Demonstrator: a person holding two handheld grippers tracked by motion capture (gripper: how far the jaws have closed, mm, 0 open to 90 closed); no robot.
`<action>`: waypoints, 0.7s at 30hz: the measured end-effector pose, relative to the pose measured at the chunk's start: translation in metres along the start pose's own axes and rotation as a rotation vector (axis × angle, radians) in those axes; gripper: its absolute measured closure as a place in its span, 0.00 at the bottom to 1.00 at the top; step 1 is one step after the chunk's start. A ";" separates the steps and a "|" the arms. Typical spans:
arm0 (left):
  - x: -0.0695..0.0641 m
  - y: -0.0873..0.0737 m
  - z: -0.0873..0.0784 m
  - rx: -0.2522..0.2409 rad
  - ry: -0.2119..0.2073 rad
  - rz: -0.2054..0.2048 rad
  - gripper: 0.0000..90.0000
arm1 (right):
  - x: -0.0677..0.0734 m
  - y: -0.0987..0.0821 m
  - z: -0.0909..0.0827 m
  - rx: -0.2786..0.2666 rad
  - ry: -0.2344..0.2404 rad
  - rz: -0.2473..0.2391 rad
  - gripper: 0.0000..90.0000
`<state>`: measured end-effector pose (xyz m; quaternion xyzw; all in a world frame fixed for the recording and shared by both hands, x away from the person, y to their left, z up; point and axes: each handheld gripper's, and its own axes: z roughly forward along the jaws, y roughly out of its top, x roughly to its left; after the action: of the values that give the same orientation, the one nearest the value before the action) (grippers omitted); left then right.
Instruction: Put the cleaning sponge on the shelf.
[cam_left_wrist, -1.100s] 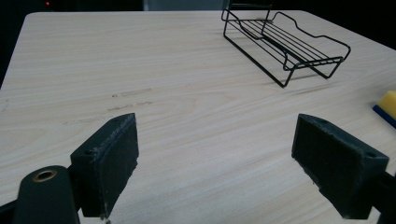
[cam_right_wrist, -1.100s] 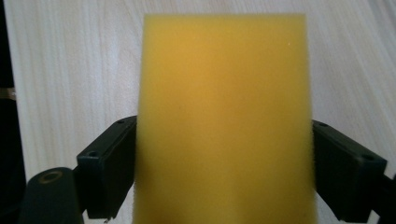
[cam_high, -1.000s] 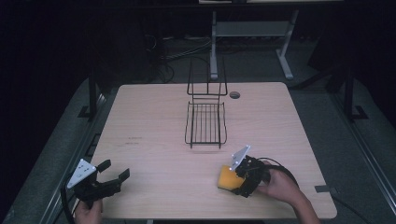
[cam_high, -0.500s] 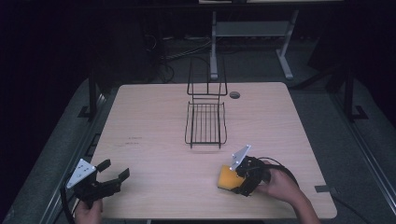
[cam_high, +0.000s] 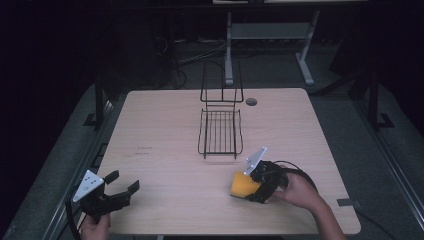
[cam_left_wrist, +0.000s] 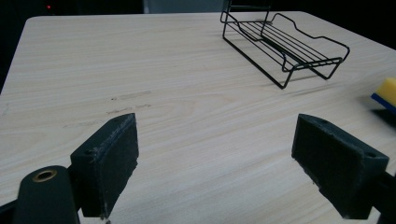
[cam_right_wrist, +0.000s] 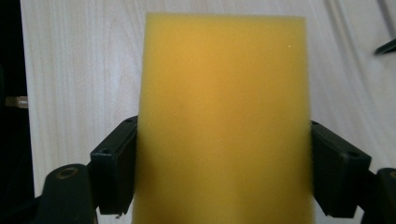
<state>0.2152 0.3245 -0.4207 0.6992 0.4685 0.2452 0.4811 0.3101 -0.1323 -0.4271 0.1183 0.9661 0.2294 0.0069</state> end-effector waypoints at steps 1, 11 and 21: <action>0.000 0.000 0.000 0.003 0.001 0.007 0.16 | -0.003 0.004 -0.002 -0.011 0.006 -0.006 0.24; 0.001 0.000 0.001 0.000 -0.001 0.000 0.16 | -0.014 0.018 -0.007 -0.025 0.022 -0.018 0.24; 0.003 0.000 0.000 0.000 -0.003 -0.009 0.16 | -0.026 0.031 -0.012 -0.040 0.042 -0.023 0.24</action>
<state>0.2165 0.3273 -0.4210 0.6973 0.4710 0.2420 0.4831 0.3411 -0.1169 -0.4040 0.1020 0.9625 0.2511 -0.0085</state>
